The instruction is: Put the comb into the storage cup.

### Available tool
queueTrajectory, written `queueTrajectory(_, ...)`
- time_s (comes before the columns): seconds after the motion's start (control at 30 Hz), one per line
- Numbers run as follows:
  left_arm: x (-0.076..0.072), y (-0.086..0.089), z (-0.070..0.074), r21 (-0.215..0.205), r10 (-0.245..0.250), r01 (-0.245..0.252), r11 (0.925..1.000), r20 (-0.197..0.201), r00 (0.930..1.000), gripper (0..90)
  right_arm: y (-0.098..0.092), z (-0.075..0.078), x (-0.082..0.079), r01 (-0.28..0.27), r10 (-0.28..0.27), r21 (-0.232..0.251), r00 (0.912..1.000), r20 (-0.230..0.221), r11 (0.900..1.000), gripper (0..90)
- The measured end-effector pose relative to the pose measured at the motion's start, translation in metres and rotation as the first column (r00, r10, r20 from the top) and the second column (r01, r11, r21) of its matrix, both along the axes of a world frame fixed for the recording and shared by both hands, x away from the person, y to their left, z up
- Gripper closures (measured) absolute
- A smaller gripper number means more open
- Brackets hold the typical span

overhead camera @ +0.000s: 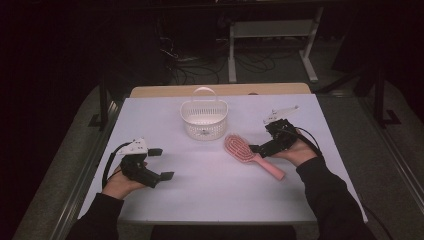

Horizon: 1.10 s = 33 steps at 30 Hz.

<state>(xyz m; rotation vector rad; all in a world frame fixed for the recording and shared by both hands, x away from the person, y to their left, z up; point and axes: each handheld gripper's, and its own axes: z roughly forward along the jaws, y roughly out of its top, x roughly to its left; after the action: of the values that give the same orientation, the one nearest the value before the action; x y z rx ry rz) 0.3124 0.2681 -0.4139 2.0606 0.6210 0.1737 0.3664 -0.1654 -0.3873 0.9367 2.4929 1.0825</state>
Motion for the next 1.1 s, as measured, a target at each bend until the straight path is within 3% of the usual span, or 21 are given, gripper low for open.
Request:
queueTrajectory(0.57,0.0,0.0,0.001,0.003,-0.005,0.005,1.0,0.003,1.0,0.0,0.001,-0.006,0.0,-0.005,-0.002,-0.112,0.9977,-0.068,0.994,7.0)
queueTrajectory(1.1,0.0,0.0,0.001,0.007,-0.011,0.011,0.9999,0.005,0.9999,0.0,0.007,-0.016,0.0,-0.026,0.001,-0.201,0.9927,-0.121,0.979,12.1)
